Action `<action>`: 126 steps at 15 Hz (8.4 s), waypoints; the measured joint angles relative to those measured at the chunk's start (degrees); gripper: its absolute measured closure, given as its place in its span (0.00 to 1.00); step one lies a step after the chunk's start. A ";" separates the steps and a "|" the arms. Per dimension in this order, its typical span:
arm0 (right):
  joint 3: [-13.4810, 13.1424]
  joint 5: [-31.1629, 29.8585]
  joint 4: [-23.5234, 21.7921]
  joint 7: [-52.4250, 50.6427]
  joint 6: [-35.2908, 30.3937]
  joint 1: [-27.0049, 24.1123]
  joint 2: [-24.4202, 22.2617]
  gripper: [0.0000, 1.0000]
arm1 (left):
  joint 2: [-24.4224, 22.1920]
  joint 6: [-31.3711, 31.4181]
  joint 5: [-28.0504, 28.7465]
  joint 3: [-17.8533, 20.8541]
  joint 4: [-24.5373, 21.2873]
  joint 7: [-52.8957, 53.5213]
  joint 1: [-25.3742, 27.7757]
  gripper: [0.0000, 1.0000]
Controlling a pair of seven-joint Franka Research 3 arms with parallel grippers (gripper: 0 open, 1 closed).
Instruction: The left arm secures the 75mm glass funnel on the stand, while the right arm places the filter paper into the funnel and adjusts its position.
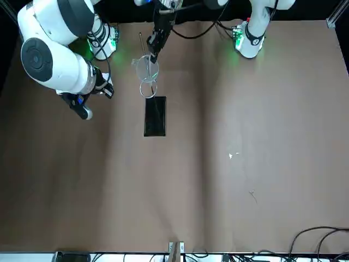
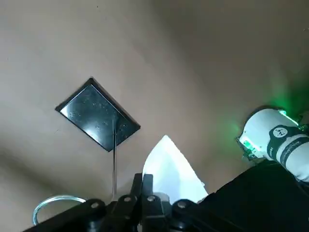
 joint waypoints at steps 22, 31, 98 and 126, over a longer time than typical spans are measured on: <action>1.11 3.84 3.21 7.55 0.37 1.76 0.02 0.99 | 5.96 8.63 5.93 0.37 -6.13 -1.85 -1.77 0.97; 1.14 3.84 3.22 8.04 0.38 2.46 0.02 0.99 | 6.47 9.89 7.68 0.42 -7.38 -2.37 -1.76 0.97; 1.12 2.45 4.15 13.88 10.60 14.24 7.39 0.81 | -5.88 -48.71 0.25 0.02 3.62 -74.85 44.92 0.00; -0.60 -7.40 -4.54 -61.68 11.00 -18.60 -3.21 0.58 | -18.54 -38.08 -15.34 40.93 -2.90 -72.71 14.79 0.00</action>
